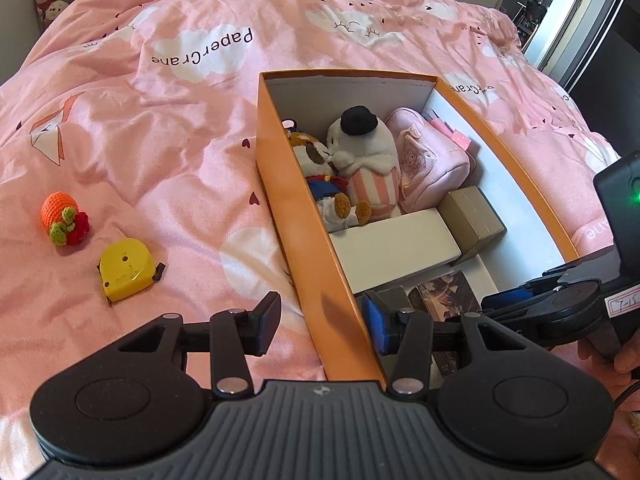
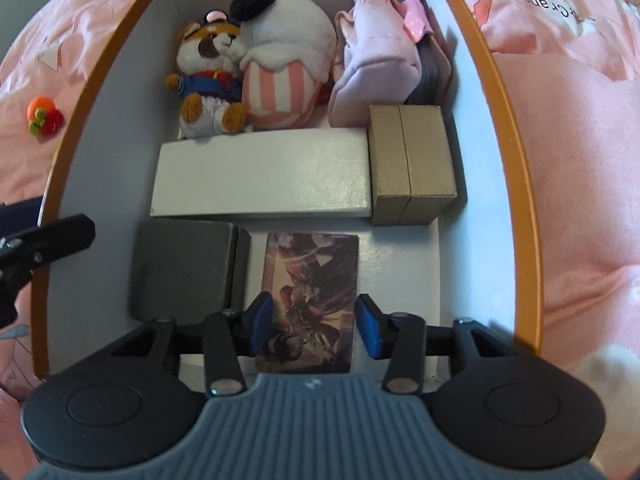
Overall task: Organize objects
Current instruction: 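Open both grippers to release the grey box and card pack in the box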
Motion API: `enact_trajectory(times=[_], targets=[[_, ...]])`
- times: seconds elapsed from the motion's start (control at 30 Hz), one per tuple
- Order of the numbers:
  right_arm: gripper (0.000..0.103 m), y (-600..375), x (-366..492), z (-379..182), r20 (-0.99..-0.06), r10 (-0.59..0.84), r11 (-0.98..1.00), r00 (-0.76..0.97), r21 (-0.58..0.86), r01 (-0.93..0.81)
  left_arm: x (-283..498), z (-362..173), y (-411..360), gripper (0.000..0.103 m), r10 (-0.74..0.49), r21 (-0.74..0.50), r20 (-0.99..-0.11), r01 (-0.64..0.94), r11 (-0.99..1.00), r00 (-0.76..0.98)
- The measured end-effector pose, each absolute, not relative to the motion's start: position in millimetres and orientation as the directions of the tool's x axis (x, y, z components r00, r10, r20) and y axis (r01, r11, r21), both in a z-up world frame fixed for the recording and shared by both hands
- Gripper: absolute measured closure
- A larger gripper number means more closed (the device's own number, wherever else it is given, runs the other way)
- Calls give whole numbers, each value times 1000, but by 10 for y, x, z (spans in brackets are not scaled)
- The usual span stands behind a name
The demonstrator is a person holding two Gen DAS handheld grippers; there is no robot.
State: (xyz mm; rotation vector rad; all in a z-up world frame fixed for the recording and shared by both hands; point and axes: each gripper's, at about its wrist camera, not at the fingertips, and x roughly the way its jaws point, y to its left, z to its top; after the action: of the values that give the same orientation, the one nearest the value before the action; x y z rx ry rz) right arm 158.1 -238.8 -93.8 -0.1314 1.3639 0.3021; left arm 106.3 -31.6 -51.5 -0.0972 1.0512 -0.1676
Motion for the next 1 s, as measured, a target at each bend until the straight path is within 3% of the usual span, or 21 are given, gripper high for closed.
enact_trajectory(times=[0.17, 0.43, 0.77, 0.93, 1.0], targets=[[54, -2375, 1580, -968, -976, 132, 955, 171, 79, -286, 1058, -516, -316, 48, -189, -167, -854, 88, 982, 484], [65, -2402, 1609, -972, -963, 186, 956, 194, 132, -260, 1059, -514, -312, 48, -195, -174, -854, 89, 981, 483], [65, -2373, 1609, -820, -967, 168, 932, 190, 93, -349, 1084, -506, -253, 48, -232, -216, -847, 89, 972, 479], [67, -2296, 1526, -820, -987, 132, 885, 97, 73, -460, 1087, -489, -223, 48, -238, -224, -844, 86, 971, 480], [64, -2294, 1576, -840, -990, 122, 887, 67, 79, -455, 1086, -475, -209, 48, -238, -225, -843, 85, 971, 482]])
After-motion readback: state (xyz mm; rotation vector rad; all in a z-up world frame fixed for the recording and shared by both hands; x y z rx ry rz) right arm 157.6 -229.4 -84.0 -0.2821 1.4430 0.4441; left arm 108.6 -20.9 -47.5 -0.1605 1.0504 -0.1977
